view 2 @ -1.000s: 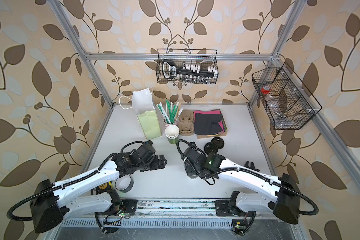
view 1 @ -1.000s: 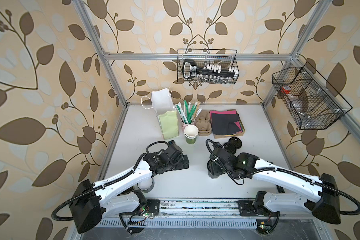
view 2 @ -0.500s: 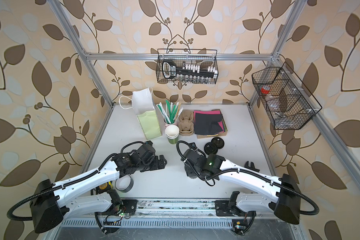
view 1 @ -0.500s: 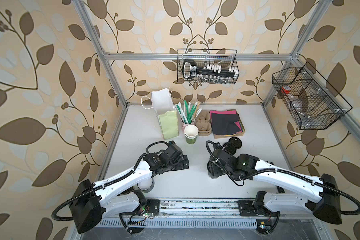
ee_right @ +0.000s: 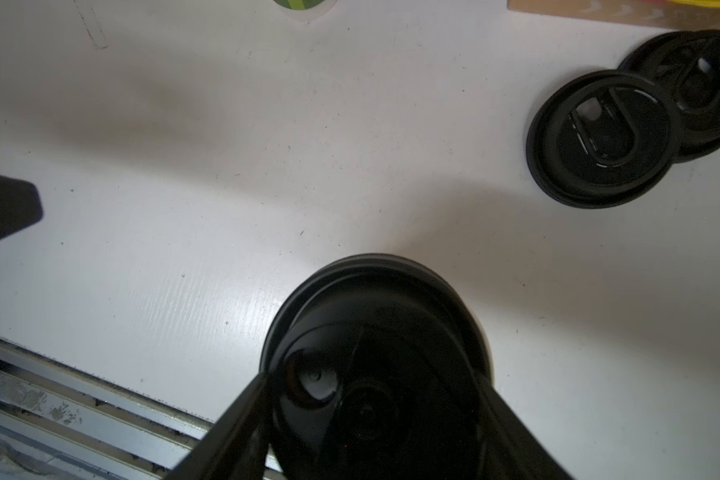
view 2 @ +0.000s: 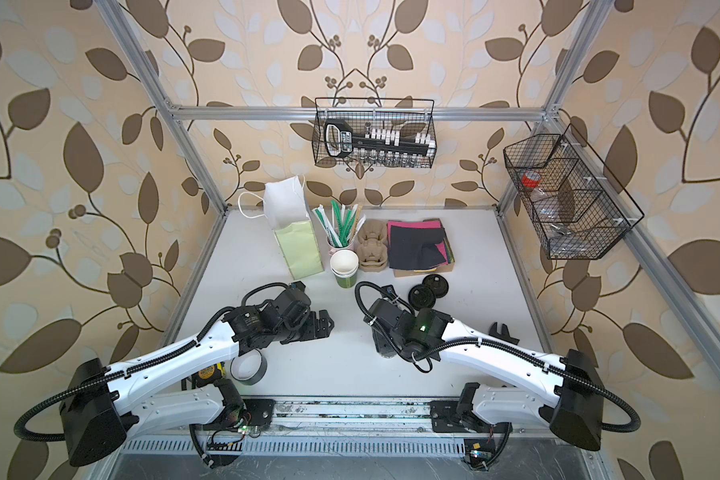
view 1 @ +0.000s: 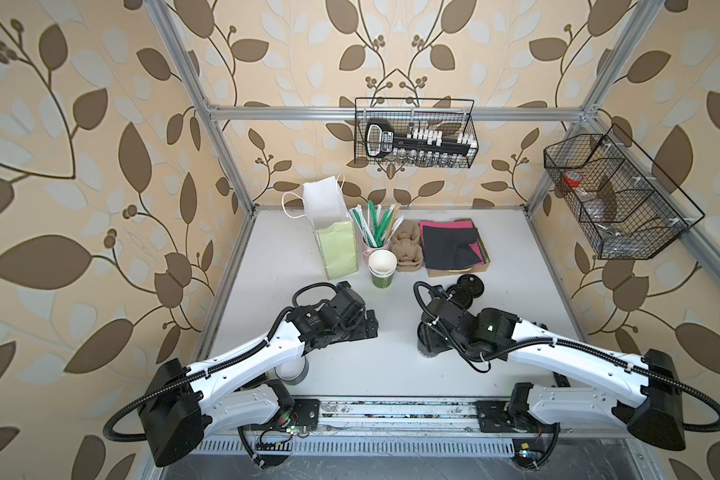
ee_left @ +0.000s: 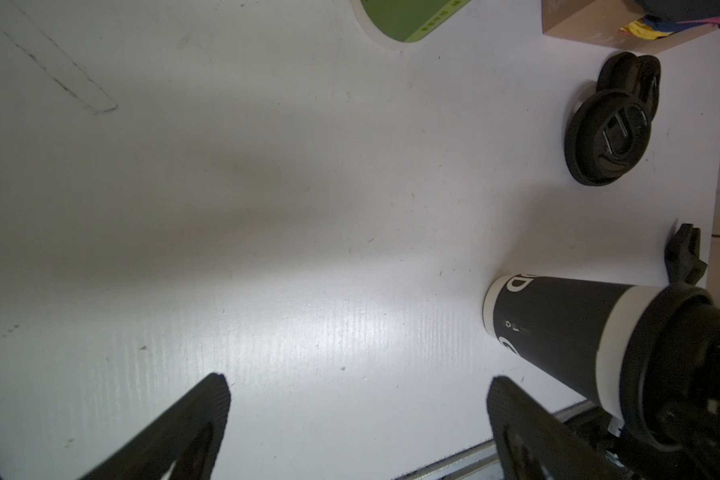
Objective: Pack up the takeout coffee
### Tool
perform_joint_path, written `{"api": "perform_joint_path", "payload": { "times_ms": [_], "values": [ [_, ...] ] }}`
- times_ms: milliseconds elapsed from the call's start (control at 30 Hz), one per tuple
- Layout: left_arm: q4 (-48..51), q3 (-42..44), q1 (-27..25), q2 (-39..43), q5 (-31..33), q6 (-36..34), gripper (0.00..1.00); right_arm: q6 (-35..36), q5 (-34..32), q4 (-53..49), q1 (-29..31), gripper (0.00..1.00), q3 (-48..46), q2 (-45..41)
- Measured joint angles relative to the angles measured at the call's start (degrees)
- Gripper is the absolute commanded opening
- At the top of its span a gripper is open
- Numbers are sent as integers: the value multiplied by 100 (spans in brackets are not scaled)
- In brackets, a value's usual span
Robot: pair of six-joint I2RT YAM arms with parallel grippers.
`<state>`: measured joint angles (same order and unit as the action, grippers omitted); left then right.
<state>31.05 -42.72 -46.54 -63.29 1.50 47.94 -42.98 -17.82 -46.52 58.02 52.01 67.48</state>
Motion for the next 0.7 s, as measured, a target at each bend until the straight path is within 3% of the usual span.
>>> {"api": "perform_joint_path", "payload": {
  "times_ms": [700],
  "values": [
    [-20, 81, 0, 0, 0, 0, 99, -133, 0, -304, 48, 62, 216, -116]
  ]
}}
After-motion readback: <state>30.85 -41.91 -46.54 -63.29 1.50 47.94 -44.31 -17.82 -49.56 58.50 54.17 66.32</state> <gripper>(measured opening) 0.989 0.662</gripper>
